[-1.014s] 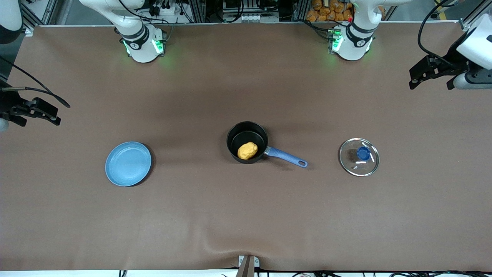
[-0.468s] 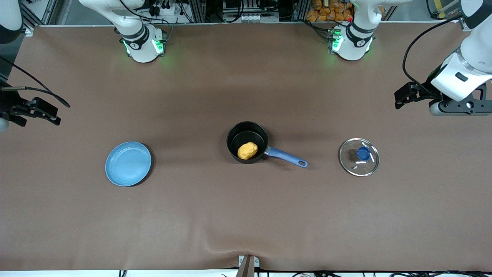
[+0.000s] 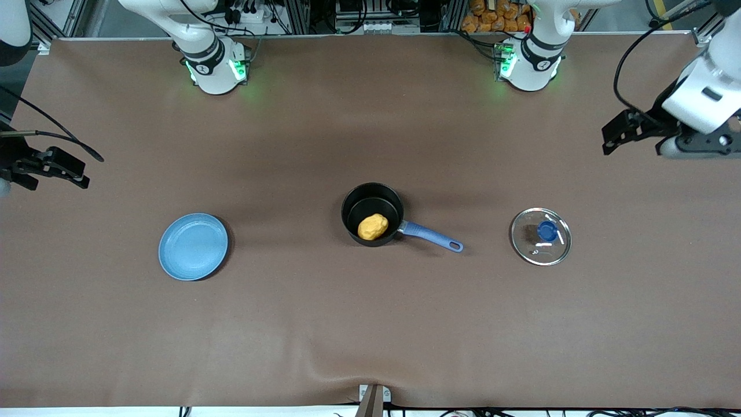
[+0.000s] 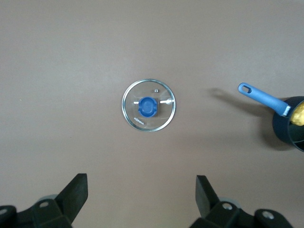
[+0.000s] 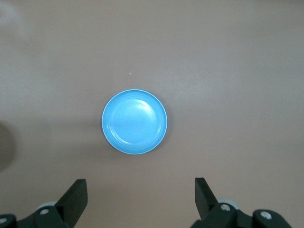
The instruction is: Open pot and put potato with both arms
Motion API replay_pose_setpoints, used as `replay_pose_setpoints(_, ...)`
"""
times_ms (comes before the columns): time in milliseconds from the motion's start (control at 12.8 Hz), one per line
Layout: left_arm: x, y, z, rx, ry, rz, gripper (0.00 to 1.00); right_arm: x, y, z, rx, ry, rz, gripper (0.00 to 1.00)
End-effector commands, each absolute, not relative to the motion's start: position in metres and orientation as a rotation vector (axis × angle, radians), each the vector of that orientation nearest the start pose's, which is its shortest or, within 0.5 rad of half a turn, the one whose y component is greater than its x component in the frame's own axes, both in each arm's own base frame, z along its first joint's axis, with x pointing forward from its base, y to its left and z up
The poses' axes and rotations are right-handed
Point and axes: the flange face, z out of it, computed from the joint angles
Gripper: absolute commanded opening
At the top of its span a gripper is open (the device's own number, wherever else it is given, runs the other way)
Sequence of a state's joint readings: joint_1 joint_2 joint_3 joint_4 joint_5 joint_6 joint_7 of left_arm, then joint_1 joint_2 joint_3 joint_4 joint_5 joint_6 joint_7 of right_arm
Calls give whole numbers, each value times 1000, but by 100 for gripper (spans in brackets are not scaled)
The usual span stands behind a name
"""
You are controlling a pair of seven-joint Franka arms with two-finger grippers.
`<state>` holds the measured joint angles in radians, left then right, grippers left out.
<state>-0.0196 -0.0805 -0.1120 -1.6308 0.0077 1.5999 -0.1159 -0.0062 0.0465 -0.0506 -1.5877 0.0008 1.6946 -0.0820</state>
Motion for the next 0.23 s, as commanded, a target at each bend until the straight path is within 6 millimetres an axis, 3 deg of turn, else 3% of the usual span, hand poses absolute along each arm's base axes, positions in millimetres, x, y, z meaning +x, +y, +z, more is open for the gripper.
replay_pose_setpoints(0, 521, -65, 671, -3136, 0, -82, 100, 570, -31, 608, -3129, -55, -122, 100)
replay_pose_setpoints(156, 519, -64, 674, -3136, -5, -75, 100, 570, -32, 608, -3129, -53, -122, 100)
